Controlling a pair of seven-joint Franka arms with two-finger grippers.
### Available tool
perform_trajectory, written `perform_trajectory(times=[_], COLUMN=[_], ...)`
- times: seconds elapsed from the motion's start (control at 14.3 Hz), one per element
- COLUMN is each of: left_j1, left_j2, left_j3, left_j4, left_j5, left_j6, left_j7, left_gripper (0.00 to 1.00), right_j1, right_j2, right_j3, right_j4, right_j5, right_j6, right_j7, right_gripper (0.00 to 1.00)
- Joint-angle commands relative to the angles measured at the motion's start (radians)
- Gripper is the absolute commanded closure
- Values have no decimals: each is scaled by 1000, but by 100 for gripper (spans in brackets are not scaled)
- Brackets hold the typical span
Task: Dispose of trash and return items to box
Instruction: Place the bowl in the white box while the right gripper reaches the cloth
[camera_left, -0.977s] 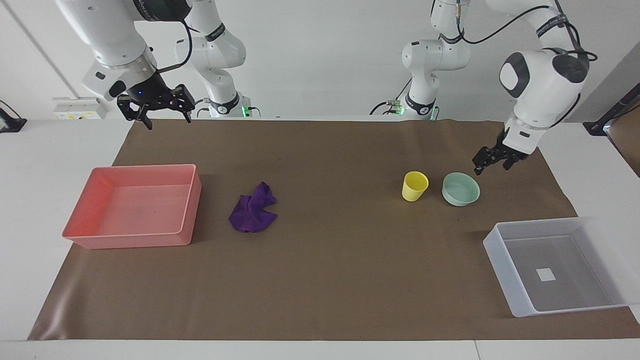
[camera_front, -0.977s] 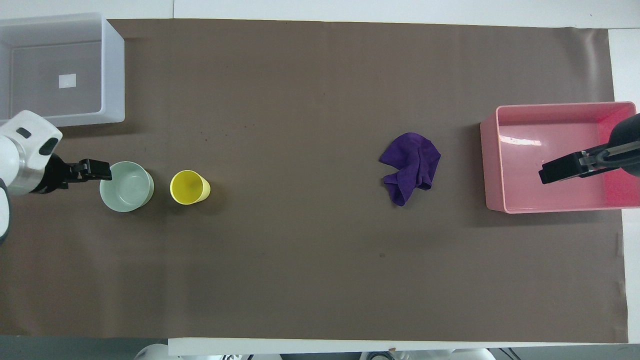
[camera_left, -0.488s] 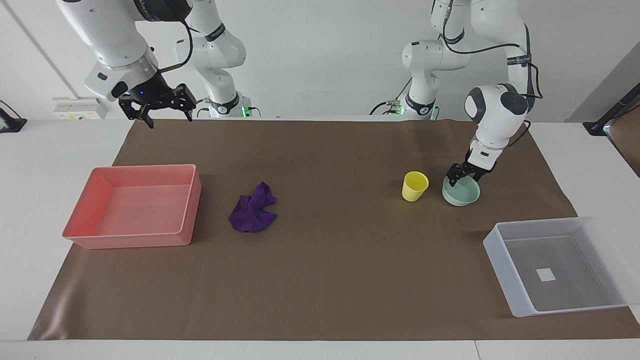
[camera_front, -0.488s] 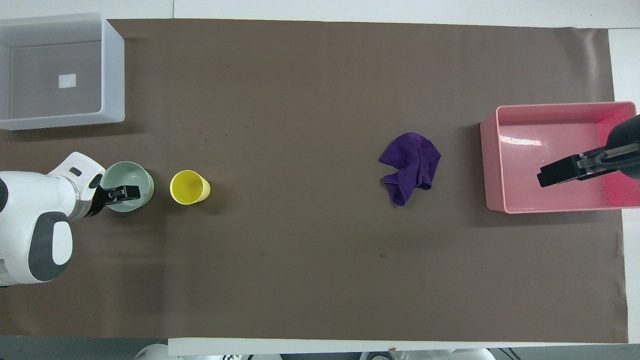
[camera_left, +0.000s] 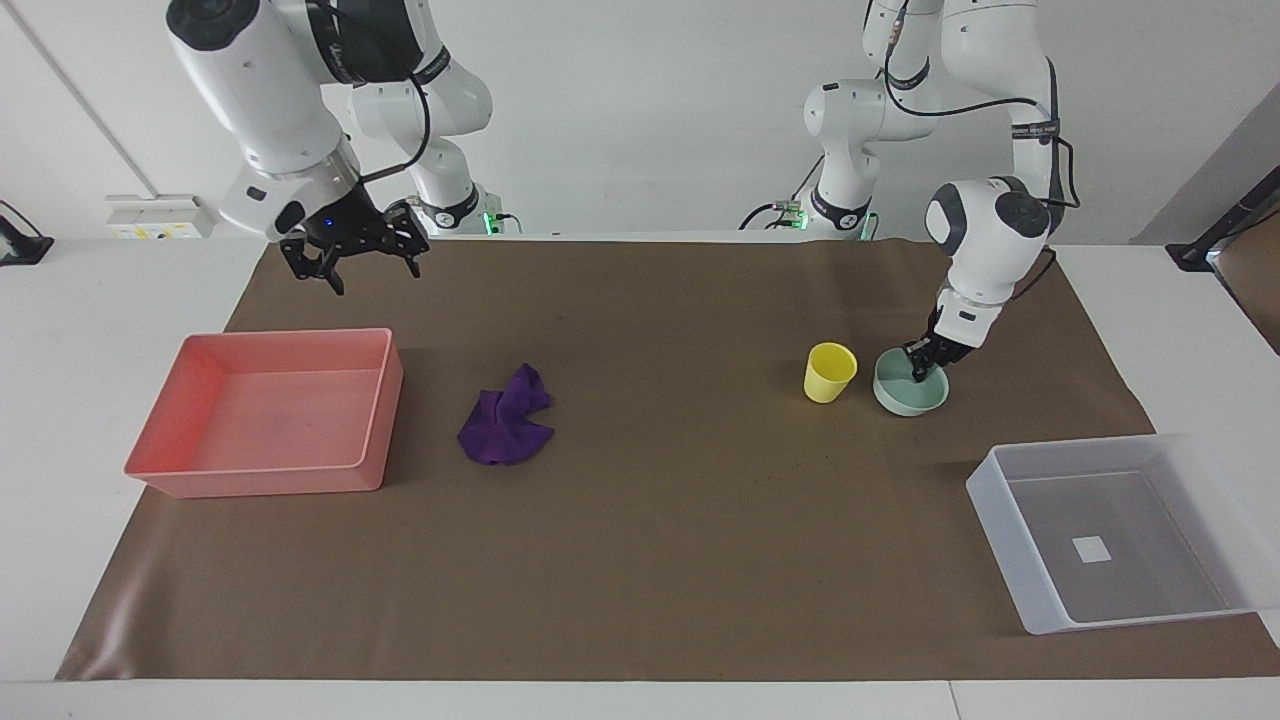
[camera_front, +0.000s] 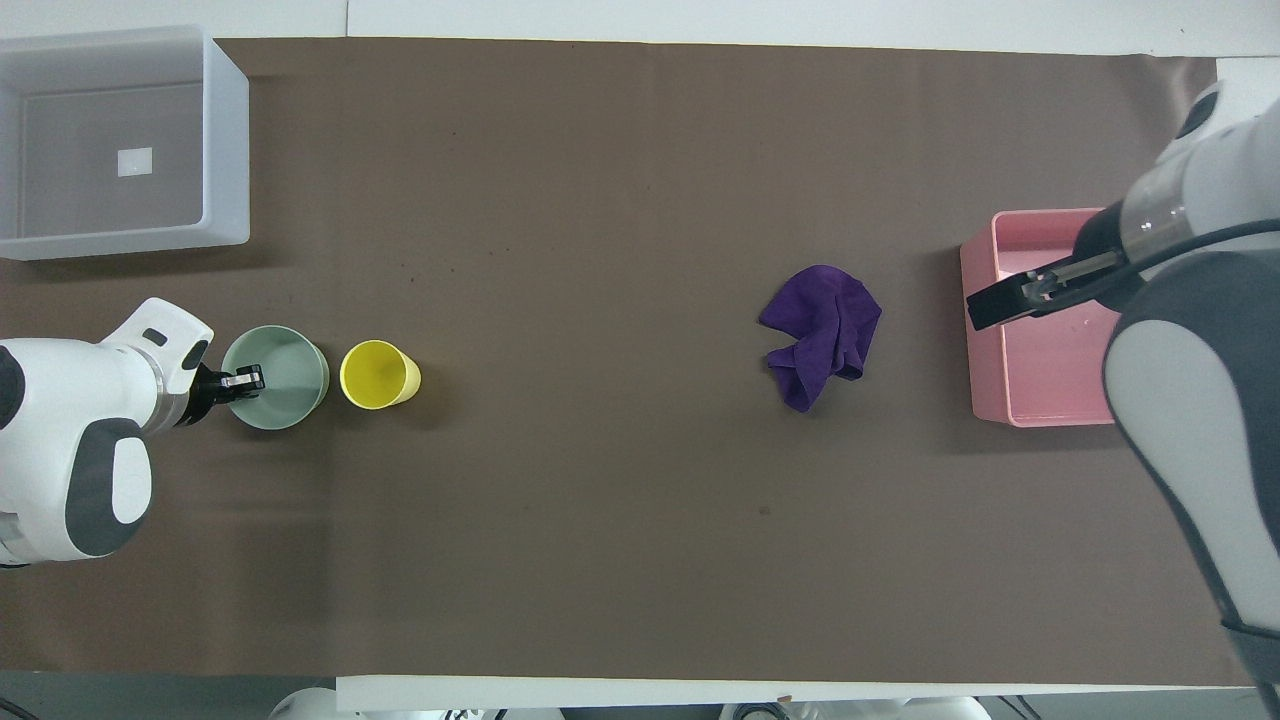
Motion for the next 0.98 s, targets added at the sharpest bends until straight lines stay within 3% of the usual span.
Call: perform_trajectory(times=[0.0,0.21,0.42,0.56,0.7,0.91], left_j1=[-18,-4,28,100,129,206], left_j2=[-57,-72,78,167,352,561], left_j3=[8,12,20,20,20,19], left_j4=[43,291,656,795,978,1129], left_j5=[7,6,-3,-40,-45,-43], left_j6=[-141,-457,-676,-672,-620,-476], left_j7=[-15,3,4,5,5,7], left_gripper=[100,100,100,100,100,100], right_j1=[34,73,100,104,120,121], right_j2=[54,124,163,190,227,250], right_j3=[4,4,4,5,5,5], right_j4=[-73,-124,-213,-274,-296,-336], right_j5=[17,19,19,19,19,19], right_j6=[147,286,446,547,589,649], right_j7=[36,65,74,77,79,100], right_gripper=[1,1,1,2,6,19])
